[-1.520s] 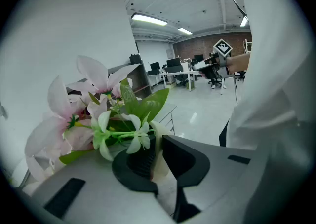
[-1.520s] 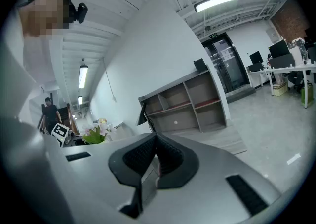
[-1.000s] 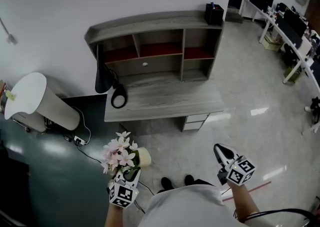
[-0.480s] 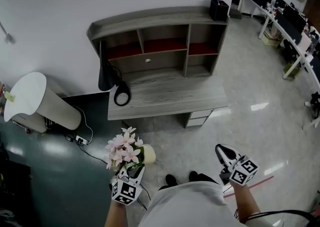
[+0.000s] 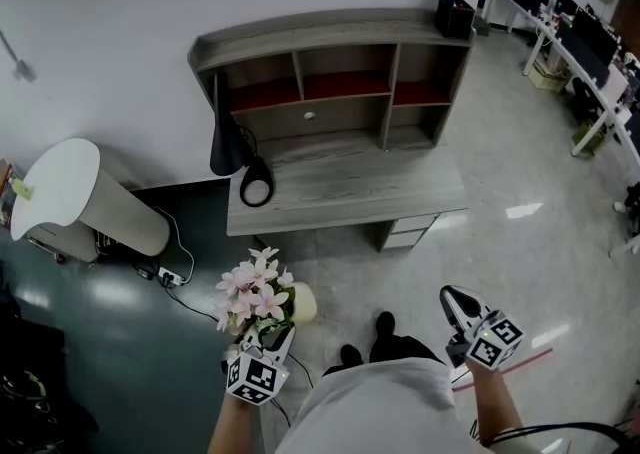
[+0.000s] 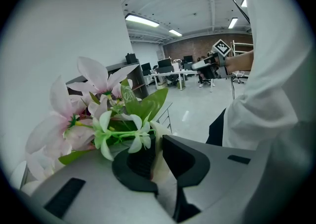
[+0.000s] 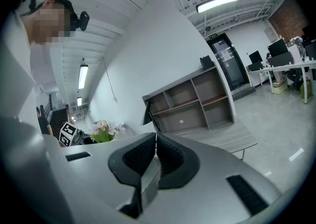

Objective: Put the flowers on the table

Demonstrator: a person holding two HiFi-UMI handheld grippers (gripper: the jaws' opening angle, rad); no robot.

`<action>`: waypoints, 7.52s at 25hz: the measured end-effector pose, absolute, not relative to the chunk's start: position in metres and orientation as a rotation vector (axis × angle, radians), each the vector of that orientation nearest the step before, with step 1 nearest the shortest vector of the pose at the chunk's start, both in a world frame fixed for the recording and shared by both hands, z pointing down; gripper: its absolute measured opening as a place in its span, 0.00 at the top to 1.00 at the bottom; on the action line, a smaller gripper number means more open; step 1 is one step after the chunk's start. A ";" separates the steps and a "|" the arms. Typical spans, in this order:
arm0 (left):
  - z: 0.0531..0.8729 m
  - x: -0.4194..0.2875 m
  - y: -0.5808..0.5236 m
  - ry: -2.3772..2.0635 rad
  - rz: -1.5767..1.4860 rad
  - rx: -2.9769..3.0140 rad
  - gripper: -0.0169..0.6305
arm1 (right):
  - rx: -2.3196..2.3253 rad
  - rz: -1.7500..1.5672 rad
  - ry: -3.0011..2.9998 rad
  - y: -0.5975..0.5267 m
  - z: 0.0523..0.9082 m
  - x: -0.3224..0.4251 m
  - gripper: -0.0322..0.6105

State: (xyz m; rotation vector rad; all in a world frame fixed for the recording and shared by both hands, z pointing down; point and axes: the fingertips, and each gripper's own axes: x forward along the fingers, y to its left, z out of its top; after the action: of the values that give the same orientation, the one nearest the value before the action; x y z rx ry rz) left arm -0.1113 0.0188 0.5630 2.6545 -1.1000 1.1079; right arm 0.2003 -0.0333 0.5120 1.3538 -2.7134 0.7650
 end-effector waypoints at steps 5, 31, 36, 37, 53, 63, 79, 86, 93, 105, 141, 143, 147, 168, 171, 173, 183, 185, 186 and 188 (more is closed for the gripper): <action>0.563 -0.113 0.023 -1.100 1.118 2.638 0.89 | 1.342 0.772 -2.717 -0.031 0.510 0.199 0.92; 0.543 -0.127 0.055 -1.300 1.126 2.482 0.89 | 1.026 0.813 -2.785 -0.054 0.512 0.154 0.92; 0.538 -0.129 0.058 -1.343 1.112 2.459 0.89 | 0.981 0.837 -2.783 -0.053 0.516 0.147 0.92; 0.537 -0.129 0.060 -1.346 1.115 2.453 0.89 | 0.971 0.845 -2.783 -0.052 0.516 0.146 0.92; 0.536 -0.128 0.056 -1.293 1.182 2.477 0.89 | 0.998 0.906 -2.741 -0.024 0.521 0.147 0.92; 0.535 -0.114 0.031 -1.247 1.305 2.592 0.89 | 1.114 0.945 -2.713 -0.004 0.515 0.145 0.92; 0.632 -0.115 -0.077 -1.062 1.516 2.733 0.89 | 1.300 1.005 -2.598 -0.045 0.530 0.118 0.92; 0.698 -0.101 -0.109 -0.969 1.628 2.711 0.89 | 1.370 1.035 -2.547 -0.048 0.535 0.120 0.92; 0.739 -0.076 -0.137 -0.889 1.655 2.756 0.89 | 1.419 1.066 -2.490 -0.050 0.543 0.127 0.92; 0.789 -0.065 -0.169 -0.868 1.770 2.738 0.89 | 1.459 1.088 -2.440 -0.050 0.552 0.127 0.92; 0.787 -0.046 -0.175 -0.882 1.781 2.689 0.77 | 1.442 1.096 -2.464 -0.034 0.552 0.135 0.92; 0.777 -0.046 -0.171 -0.924 1.749 2.684 0.77 | 1.421 1.088 -2.484 -0.031 0.550 0.136 0.92; 0.746 -0.045 -0.160 -1.039 1.631 2.674 0.79 | 1.373 1.066 -2.521 -0.026 0.546 0.145 0.92; 0.549 -0.080 -0.014 -1.586 0.628 2.393 0.96 | 1.049 0.775 -2.717 0.016 0.513 0.140 0.92; 0.540 -0.090 0.017 -1.545 0.541 2.373 0.96 | 1.008 0.776 -2.716 0.026 0.515 0.135 0.92; 0.537 -0.099 0.037 -1.508 0.498 2.360 0.96 | 0.997 0.775 -2.711 0.032 0.517 0.133 0.92; 0.500 -0.157 0.097 -1.505 0.271 2.316 0.96 | 1.057 0.755 -2.740 0.054 0.503 0.115 0.92; 0.496 -0.164 0.103 -1.503 0.268 2.336 0.96 | 1.084 0.746 -2.738 0.061 0.497 0.108 0.92; 0.495 -0.168 0.106 -1.498 0.275 2.348 0.96 | 1.096 0.739 -2.738 0.066 0.494 0.103 0.92; 0.492 -0.173 0.113 -1.475 0.274 2.371 0.96 | 1.108 0.718 -2.742 0.077 0.489 0.094 0.92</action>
State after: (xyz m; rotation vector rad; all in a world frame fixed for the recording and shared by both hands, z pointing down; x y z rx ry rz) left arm -0.1731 0.1134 0.4918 2.3713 -1.4754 0.2740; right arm 0.0937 0.0772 0.4888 1.1077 -2.7419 0.7179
